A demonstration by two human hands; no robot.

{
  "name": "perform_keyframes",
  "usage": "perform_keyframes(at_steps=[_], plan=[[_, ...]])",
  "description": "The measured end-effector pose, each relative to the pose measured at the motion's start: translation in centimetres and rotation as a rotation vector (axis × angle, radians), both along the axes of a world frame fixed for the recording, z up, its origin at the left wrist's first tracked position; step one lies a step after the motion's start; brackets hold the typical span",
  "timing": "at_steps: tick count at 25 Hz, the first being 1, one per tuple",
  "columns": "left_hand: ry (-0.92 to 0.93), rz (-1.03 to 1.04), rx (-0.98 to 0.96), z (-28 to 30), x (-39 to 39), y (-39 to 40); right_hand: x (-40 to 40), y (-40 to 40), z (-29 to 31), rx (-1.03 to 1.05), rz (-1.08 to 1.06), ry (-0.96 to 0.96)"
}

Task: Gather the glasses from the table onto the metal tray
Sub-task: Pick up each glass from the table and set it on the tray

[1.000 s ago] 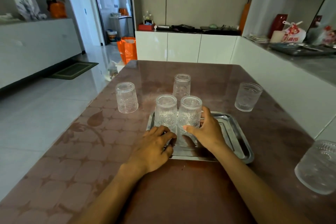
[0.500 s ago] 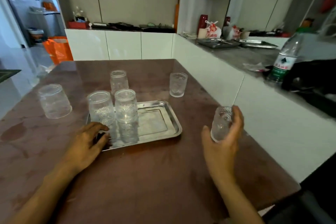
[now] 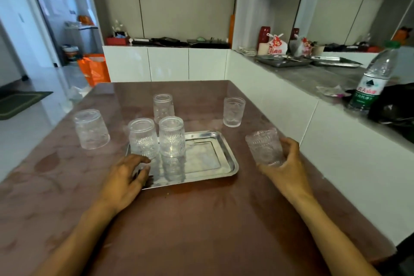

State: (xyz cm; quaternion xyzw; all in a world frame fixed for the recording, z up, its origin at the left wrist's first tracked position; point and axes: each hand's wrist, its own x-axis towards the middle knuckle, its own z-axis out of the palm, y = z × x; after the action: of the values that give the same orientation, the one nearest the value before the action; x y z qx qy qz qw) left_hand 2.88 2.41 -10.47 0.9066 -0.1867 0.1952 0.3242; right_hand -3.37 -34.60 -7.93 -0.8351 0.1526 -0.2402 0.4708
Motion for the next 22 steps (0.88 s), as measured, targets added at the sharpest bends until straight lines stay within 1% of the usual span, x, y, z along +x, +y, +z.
perform_keyframes(at_steps=[3, 6, 10, 16, 20, 22], plan=[[0.005, 0.051, -0.102, -0.4, 0.4, 0.4, 3.4, 2.5, 2.8, -0.072, 0.191, 0.053], [0.001, 0.057, -0.14, -0.6, 0.6, 0.6, 7.3, 6.0, 4.8, -0.05, 0.27, 0.048], [0.004, 0.071, -0.131, -1.0, 0.8, 0.8, 11.0, 9.6, 4.3, -0.222, 0.291, 0.052], [-0.01, 0.122, -0.094, -1.7, 1.4, 0.8, 13.2, 11.8, 2.7, -0.189, 0.276, 0.004], [-0.003, 0.115, -0.082, -2.0, 1.6, 0.9, 13.4, 11.9, 1.8, -0.22, 0.284, -0.007], [0.006, 0.113, -0.07, -1.9, 1.5, 0.9, 13.1, 11.9, 1.4, -0.187, 0.303, -0.004]])
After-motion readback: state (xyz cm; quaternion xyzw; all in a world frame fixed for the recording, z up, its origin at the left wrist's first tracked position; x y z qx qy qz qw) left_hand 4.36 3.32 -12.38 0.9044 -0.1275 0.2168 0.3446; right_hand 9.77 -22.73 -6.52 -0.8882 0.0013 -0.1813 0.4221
